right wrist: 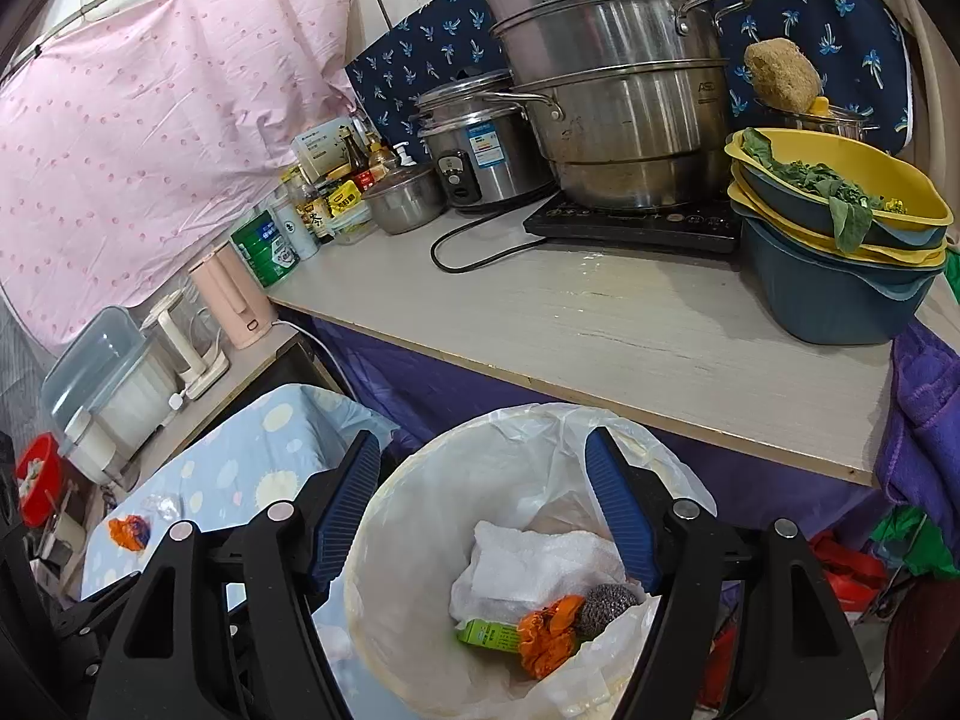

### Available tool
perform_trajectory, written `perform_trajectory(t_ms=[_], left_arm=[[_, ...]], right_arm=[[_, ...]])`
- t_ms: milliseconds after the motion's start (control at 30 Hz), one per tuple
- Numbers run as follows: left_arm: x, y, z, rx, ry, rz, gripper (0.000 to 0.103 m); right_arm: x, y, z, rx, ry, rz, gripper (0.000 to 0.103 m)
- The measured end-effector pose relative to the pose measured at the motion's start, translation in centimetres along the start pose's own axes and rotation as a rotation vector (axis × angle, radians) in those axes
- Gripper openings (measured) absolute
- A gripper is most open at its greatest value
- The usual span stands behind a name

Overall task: Collect trash
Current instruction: 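Move both open tools from the bin back over the table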

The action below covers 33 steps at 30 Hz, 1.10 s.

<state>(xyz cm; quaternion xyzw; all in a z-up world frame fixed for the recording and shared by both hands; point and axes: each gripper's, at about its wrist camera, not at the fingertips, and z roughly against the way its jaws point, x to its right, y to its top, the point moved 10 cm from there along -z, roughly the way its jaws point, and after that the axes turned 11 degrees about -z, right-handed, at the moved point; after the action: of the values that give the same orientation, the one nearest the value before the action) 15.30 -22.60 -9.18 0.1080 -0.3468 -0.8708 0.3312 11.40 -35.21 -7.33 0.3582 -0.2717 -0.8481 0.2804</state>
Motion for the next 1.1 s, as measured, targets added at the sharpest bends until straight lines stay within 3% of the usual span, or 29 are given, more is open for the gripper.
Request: perform_trajectory(t_ms=[300,600,1100], left_arm=[[-0.9,-0.1,0.9,0.014,0.015,0.019,0.065],[-4.2,-0.8,2.5,0.032,0.048,0.074,0.065],[-15.3,-4.5,6.3,0.053,0.156,0.226,0.069]], right_arm=[[-0.6,0.0,0.6,0.006,0.0,0.011,0.071],[-3.2,-1.2,0.8,-0.005,0.015,0.047,0.072],[-13.4,-6.7,-1.1,-0.078,0.079,0.169,0.073]])
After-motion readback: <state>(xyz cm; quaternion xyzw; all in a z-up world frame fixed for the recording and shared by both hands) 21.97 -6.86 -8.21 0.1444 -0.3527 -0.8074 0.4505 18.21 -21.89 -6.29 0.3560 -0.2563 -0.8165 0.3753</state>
